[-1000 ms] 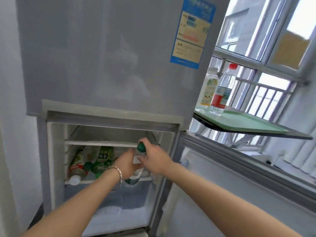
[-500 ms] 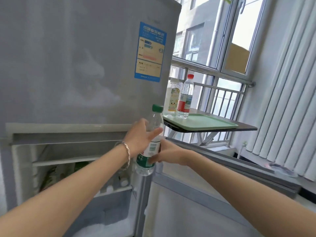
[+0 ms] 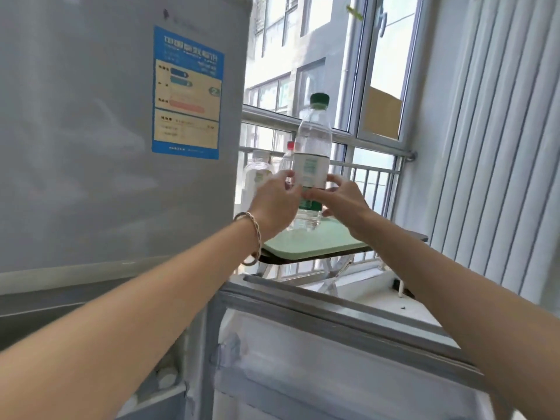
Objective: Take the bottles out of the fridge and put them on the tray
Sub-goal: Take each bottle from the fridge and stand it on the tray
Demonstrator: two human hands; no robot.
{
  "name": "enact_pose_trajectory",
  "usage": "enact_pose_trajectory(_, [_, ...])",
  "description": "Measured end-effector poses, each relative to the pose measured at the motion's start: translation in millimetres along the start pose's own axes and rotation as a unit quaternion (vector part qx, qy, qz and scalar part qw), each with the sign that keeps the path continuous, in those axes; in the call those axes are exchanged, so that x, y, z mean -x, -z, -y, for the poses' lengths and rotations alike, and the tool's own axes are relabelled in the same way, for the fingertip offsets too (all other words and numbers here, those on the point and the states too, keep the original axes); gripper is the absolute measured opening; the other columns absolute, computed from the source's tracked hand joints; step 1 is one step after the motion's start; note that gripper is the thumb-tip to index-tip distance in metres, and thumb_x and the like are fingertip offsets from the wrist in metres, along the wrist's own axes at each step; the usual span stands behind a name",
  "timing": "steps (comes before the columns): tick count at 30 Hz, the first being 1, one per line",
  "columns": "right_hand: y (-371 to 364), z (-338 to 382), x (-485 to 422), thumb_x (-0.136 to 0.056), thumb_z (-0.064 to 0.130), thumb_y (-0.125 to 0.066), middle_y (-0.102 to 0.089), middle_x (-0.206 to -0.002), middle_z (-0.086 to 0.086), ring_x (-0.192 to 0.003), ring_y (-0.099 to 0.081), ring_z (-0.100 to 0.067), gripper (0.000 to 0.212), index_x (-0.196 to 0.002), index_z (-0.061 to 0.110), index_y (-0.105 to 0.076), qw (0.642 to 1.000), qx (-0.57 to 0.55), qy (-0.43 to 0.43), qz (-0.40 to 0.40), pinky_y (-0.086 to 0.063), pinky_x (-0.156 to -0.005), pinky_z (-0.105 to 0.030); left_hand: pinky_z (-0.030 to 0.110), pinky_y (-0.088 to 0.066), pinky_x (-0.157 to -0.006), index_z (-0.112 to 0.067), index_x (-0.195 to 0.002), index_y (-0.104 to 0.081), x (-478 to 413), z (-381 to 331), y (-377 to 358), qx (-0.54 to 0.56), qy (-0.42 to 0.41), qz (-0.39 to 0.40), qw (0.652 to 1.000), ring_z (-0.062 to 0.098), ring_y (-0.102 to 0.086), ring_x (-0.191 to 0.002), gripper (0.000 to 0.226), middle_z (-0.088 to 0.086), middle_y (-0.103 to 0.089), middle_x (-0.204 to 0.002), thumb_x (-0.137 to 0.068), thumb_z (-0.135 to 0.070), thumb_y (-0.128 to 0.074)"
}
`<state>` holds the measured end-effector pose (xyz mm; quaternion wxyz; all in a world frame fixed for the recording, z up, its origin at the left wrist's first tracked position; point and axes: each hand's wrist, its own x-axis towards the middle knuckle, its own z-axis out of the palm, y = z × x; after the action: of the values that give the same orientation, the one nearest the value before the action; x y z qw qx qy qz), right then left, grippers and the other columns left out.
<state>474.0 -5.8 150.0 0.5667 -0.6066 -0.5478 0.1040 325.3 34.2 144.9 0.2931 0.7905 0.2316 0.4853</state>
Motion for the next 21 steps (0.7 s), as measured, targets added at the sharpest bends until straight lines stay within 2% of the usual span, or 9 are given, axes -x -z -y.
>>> enact_pose_trajectory(4, [24,-50,-37,-0.065,0.041,-0.084,-0.066,-0.112,-0.009,-0.098,-0.066,-0.024,0.080,-0.128,0.006,-0.049,0.995,0.072,-0.039,-0.055,-0.055,-0.076,-0.035,0.019,-0.042,-0.057,-0.006,-0.134,-0.042,-36,14,-62,0.061,0.102,0.094,0.988,0.010,-0.048,-0.069,0.039,0.001,-0.056,-0.093,-0.100,-0.025,-0.041])
enact_pose_trajectory(8, [27,-92,-75,-0.061,0.039,-0.078,-0.067,-0.104,-0.013,-0.091,-0.066,-0.028,0.074,-0.121,0.004,-0.051,0.990,0.095,-0.089,-0.056,-0.056,-0.076,-0.043,0.024,-0.045,-0.065,-0.007,-0.128,-0.055,-73,34,-106,-0.010,0.118,0.144,0.982,0.015,-0.053,-0.078,0.046,0.010,-0.064,-0.102,-0.101,-0.037,-0.032])
enact_pose_trajectory(11, [18,-108,-102,-0.081,0.017,-0.068,-0.063,-0.109,-0.015,-0.099,-0.062,-0.032,0.048,-0.122,0.002,-0.048,0.985,0.125,-0.102,-0.055,-0.053,-0.087,-0.042,0.033,-0.046,-0.084,-0.009,-0.130,-0.055,-94,50,-119,-0.073,0.128,0.147,0.978,0.023,-0.059,-0.100,0.053,0.014,-0.063,-0.119,-0.100,-0.042,-0.028])
enact_pose_trajectory(13, [11,-114,-121,-0.088,0.013,-0.058,-0.060,-0.115,-0.015,-0.104,-0.059,-0.031,0.040,-0.124,0.002,-0.047,0.984,0.133,-0.110,-0.048,-0.050,-0.093,-0.043,0.032,-0.045,-0.083,-0.004,-0.131,-0.053,-106,58,-122,-0.068,0.142,0.148,0.976,0.023,-0.056,-0.104,0.053,0.013,-0.060,-0.122,-0.101,-0.039,-0.027])
enact_pose_trajectory(15, [1,-121,-139,-0.090,0.018,-0.045,-0.059,-0.112,-0.013,-0.097,-0.058,-0.027,0.032,-0.116,0.001,-0.052,0.988,0.035,-0.152,-0.025,-0.051,-0.085,-0.038,0.033,-0.043,-0.089,-0.002,-0.136,-0.049,-113,63,-123,-0.061,0.151,0.143,0.976,0.025,-0.054,-0.108,0.052,0.017,-0.057,-0.130,-0.102,-0.035,-0.027])
enact_pose_trajectory(17, [-8,-133,-162,-0.091,0.017,-0.035,-0.054,-0.101,-0.013,-0.088,-0.052,-0.024,0.024,-0.104,0.008,-0.053,0.986,-0.012,-0.163,-0.041,-0.046,-0.069,-0.031,0.036,-0.043,-0.100,-0.001,-0.139,-0.045,-116,68,-124,-0.072,0.166,0.135,0.974,0.031,-0.053,-0.123,0.051,0.020,-0.053,-0.136,-0.103,-0.033,-0.028])
enact_pose_trajectory(18, [-11,-141,-170,-0.090,0.016,-0.035,-0.051,-0.097,-0.013,-0.088,-0.049,-0.024,0.021,-0.101,0.011,-0.052,0.981,-0.081,-0.167,-0.057,-0.045,-0.067,-0.031,0.037,-0.043,-0.102,-0.001,-0.139,-0.045,-118,71,-124,-0.072,0.175,0.131,0.973,0.034,-0.051,-0.128,0.051,0.021,-0.054,-0.137,-0.103,-0.033,-0.028])
enact_pose_trajectory(20, [-15,-158,-190,-0.086,0.012,-0.036,-0.050,-0.092,-0.013,-0.089,-0.047,-0.025,0.019,-0.092,0.011,-0.054,0.976,-0.103,-0.182,-0.067,-0.044,-0.072,-0.033,0.037,-0.044,-0.101,-0.001,-0.137,-0.048,-120,74,-125,-0.060,0.187,0.129,0.972,0.034,-0.053,-0.126,0.051,0.022,-0.056,-0.134,-0.102,-0.034,-0.030])
enact_pose_trajectory(21, [-16,-161,-193,-0.085,0.010,-0.035,-0.053,-0.093,-0.014,-0.090,-0.050,-0.026,0.020,-0.088,0.008,-0.055,0.978,-0.095,-0.182,-0.045,-0.045,-0.078,-0.034,0.036,-0.043,-0.100,0.001,-0.135,-0.050,-120,73,-124,-0.057,0.184,0.128,0.973,0.034,-0.054,-0.123,0.052,0.021,-0.056,-0.133,-0.102,-0.034,-0.031])
